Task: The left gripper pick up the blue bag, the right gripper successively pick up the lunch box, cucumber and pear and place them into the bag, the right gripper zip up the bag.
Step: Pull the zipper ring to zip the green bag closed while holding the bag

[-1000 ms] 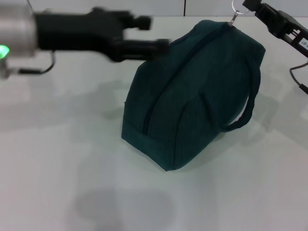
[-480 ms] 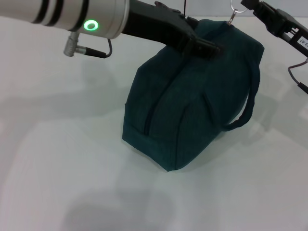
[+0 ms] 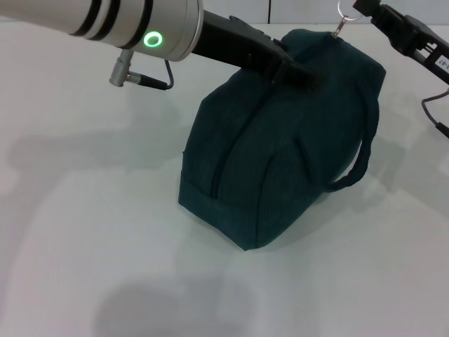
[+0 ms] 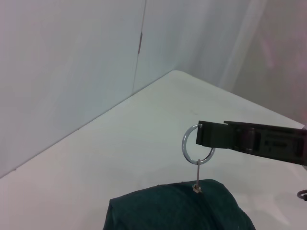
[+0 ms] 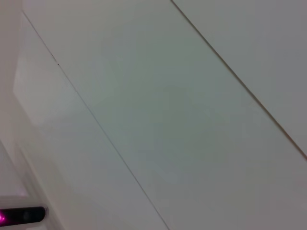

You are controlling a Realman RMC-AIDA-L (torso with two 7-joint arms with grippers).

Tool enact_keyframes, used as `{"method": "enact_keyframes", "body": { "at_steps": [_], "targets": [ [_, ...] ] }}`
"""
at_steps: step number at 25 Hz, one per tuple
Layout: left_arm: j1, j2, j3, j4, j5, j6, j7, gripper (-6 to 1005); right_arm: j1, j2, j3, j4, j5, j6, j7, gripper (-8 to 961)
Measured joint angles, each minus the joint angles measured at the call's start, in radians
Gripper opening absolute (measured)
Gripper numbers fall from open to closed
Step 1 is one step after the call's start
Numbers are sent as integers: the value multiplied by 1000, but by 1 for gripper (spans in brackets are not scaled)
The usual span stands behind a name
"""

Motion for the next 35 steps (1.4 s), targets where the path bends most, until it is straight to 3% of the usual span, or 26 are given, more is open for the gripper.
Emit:
{"method": "enact_keyframes", "body": {
  "at_steps": [8, 18, 24, 35],
  "targets": [
    [-6, 3, 4, -1, 21, 10, 11, 700, -2, 0, 0, 0, 0, -2, 1, 6],
    [-8, 1, 6, 0, 27, 10, 32, 202, -3, 0, 5, 4, -1, 0, 1, 11],
    [-1, 1, 6, 10, 17, 10, 59, 109, -7, 0, 9, 21, 20, 14, -5, 15],
    [17, 2, -30, 17, -96, 46, 107, 63, -33, -6, 9, 25, 52, 100, -8, 21]
  ]
}}
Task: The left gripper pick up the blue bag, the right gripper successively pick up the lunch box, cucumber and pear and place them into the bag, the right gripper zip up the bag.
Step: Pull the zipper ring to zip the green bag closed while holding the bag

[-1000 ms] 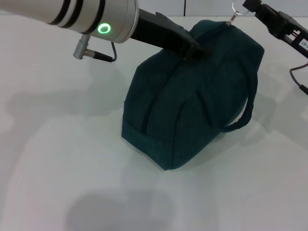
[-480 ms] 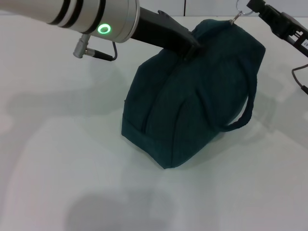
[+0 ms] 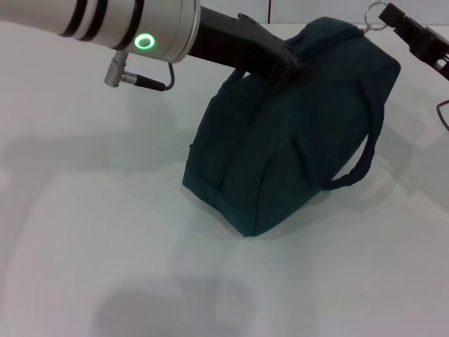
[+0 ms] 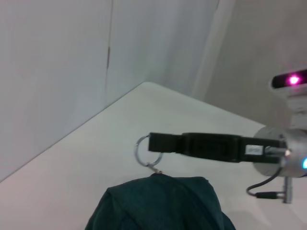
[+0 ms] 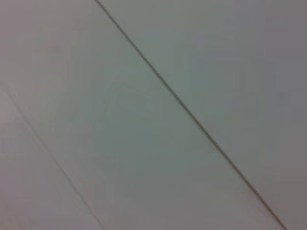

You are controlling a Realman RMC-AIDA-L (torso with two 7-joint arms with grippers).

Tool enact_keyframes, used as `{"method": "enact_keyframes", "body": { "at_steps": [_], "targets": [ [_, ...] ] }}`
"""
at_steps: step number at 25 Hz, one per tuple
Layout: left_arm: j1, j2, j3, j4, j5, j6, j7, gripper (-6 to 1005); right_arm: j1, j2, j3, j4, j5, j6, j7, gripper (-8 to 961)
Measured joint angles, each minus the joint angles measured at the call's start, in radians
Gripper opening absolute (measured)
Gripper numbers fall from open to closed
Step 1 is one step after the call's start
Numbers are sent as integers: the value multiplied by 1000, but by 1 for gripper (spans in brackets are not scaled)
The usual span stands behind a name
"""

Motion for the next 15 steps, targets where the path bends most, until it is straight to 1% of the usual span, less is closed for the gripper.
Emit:
{"method": "enact_keyframes", "body": {
  "at_steps": [15],
  "targets": [
    [39, 0, -23, 48, -63, 15, 27, 57, -18, -2, 0, -2, -1, 86, -2, 29]
  ]
}}
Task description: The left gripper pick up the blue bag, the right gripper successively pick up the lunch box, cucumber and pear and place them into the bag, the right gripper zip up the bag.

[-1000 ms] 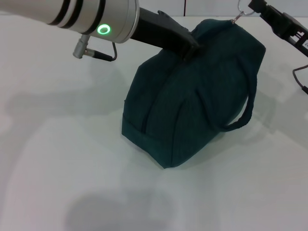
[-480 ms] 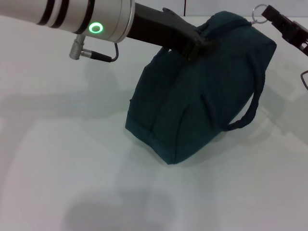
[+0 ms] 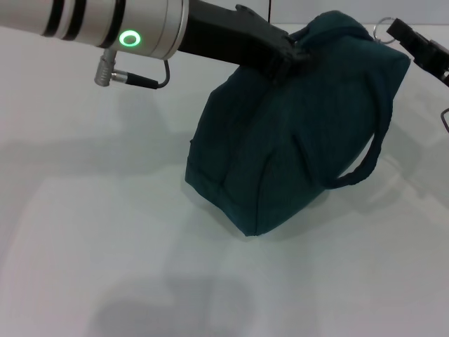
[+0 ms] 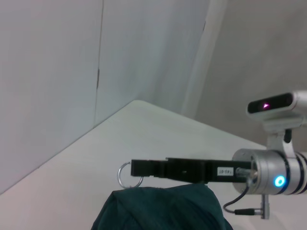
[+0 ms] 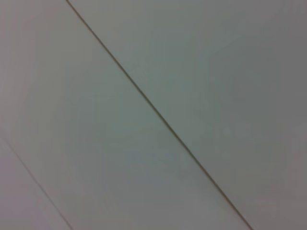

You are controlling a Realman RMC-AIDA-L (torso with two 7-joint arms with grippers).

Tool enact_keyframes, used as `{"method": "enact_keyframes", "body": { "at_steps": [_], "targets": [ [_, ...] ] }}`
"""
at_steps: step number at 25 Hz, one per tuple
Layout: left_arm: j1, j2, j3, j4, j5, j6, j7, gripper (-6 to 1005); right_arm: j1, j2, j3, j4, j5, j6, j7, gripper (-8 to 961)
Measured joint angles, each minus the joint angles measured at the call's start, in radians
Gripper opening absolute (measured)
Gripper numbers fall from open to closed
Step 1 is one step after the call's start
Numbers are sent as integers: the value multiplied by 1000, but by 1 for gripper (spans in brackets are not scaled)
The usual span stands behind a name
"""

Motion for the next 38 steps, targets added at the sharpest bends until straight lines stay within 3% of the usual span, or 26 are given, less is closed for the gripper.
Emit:
{"method": "enact_keyframes", "body": {
  "at_steps": [25, 35, 37, 38],
  "targets": [
    [11, -3, -26, -13, -52, -6, 40, 57, -3, 1, -9, -1, -7, 82, -1, 43],
    [17, -5, -26, -88, -52, -58, 79, 58, -37, 3, 0, -10, 20, 9, -54, 48],
    [15, -5, -26, -111, -53, -69, 91, 58, -55, 3, 1, -14, 35, -5, -68, 252],
    [14, -5, -26, -125, -53, -74, 97, 58, -67, 3, 1, -16, 41, -11, -73, 293]
  ]
}}
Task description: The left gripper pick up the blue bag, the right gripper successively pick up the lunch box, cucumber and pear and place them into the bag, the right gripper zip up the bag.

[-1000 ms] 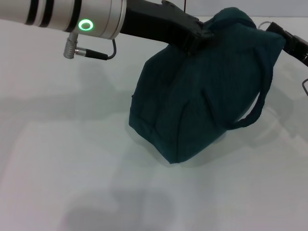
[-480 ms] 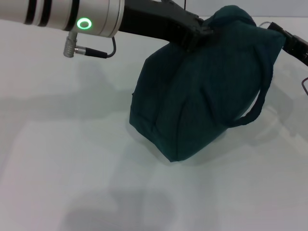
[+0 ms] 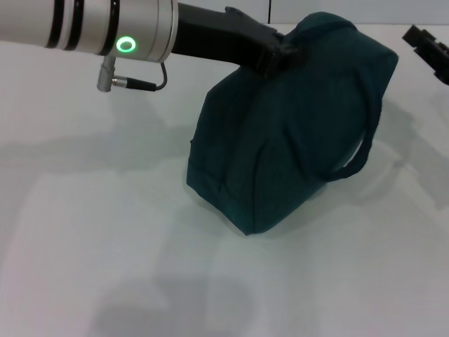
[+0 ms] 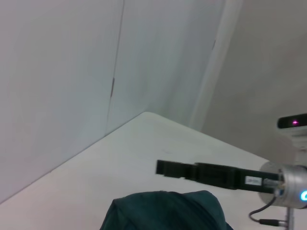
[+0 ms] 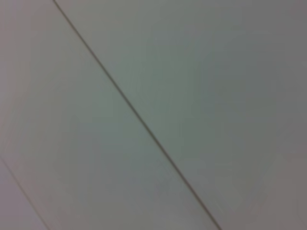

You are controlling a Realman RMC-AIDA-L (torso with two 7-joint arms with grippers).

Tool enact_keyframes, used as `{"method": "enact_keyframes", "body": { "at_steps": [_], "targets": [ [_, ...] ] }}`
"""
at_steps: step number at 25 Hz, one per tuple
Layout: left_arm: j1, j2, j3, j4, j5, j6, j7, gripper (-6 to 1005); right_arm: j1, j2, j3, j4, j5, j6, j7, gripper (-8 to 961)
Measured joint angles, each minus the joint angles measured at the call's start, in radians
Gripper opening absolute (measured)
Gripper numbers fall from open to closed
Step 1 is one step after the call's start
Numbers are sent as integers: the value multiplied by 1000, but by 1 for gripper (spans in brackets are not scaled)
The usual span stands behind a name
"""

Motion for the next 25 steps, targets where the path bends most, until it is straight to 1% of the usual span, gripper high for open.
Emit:
{"method": "enact_keyframes", "body": {
  "at_steps": [5, 10, 16, 20, 21, 25],
  "targets": [
    [2, 0, 0, -47, -1, -16, 25, 57, -51, -5, 16, -6, 25, -31, -24, 495],
    [6, -1, -1, -93, -7, -26, 64, 54, -68, -9, 21, -8, 23, -37, -30, 589],
    [13, 0, -25, -150, -71, -50, 111, 157, -68, -9, 16, -8, 19, -38, -31, 702],
    [19, 1, -46, -157, -91, -51, 119, 226, -67, -7, 14, -6, 19, -39, -31, 842],
    [20, 1, -46, -158, -91, -51, 119, 264, -66, -7, 14, -6, 18, -39, -31, 877],
    [20, 1, -47, -157, -94, -47, 128, 417, -67, -6, 14, -6, 18, -40, -31, 876]
  ]
}}
